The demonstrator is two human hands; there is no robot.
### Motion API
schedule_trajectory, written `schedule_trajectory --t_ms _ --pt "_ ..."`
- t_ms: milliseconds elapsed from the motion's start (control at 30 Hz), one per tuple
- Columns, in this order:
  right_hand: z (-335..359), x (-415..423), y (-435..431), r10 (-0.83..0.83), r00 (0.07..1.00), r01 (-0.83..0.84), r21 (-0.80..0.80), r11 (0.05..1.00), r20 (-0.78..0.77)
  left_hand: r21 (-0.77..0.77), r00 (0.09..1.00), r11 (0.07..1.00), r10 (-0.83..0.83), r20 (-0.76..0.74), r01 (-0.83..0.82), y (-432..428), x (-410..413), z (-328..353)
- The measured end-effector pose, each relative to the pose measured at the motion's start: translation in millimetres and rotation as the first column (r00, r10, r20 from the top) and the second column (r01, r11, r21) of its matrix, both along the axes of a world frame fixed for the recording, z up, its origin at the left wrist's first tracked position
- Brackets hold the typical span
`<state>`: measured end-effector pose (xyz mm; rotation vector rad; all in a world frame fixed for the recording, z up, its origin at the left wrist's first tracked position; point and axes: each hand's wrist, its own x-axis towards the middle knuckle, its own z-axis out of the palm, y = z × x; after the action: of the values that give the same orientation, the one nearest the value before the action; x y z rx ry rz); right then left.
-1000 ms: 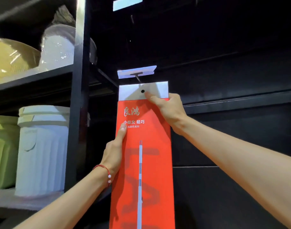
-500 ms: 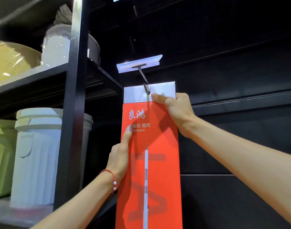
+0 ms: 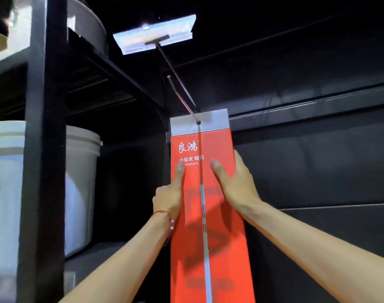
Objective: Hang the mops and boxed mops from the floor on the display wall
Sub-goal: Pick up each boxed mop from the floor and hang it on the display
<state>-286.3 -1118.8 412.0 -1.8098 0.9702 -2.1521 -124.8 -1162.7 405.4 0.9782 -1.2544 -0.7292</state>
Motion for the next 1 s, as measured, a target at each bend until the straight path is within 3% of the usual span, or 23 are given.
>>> schedule_trajectory --t_ms 200,400,567,767,900,1000 --pt "-3.7 -32.6 -46.4 -0.074 0.995 0.073 -0.029 0.997 -0.067 0.048 0.994 0.999 -0.016 -0.107 0.022 -33.9 -33.2 -7.6" --pt "-5.4 -47.7 -90.7 -0.122 0.991 0.122 -0.014 0.992 -0.053 -0.077 0.988 0.988 0.131 -0.079 -0.137 -61.6 -45.8 -8.2" --pt "-11.3 -41.6 -102.3 -0.135 0.990 0.134 -0.037 0.990 -0.030 -0.123 0.989 0.984 0.121 -0.082 -0.130 -67.4 -45.8 -8.9" --pt "-12.0 -37.7 -96.6 -0.158 0.986 0.159 0.015 0.987 -0.057 -0.186 0.994 0.982 0.057 0.094 -0.039 -65.2 -36.0 -30.2" --pt "-30.5 -40.0 -71.2 -0.251 0.947 0.271 0.077 0.959 -0.200 -0.175 0.960 0.984 0.026 0.280 0.024 -52.5 -20.9 -55.3" --pt "-71.6 -42.6 -45.0 -0.301 0.894 0.362 0.137 0.922 -0.333 -0.102 0.882 0.994 0.013 0.471 0.040 -37.3 -7.6 -82.7"
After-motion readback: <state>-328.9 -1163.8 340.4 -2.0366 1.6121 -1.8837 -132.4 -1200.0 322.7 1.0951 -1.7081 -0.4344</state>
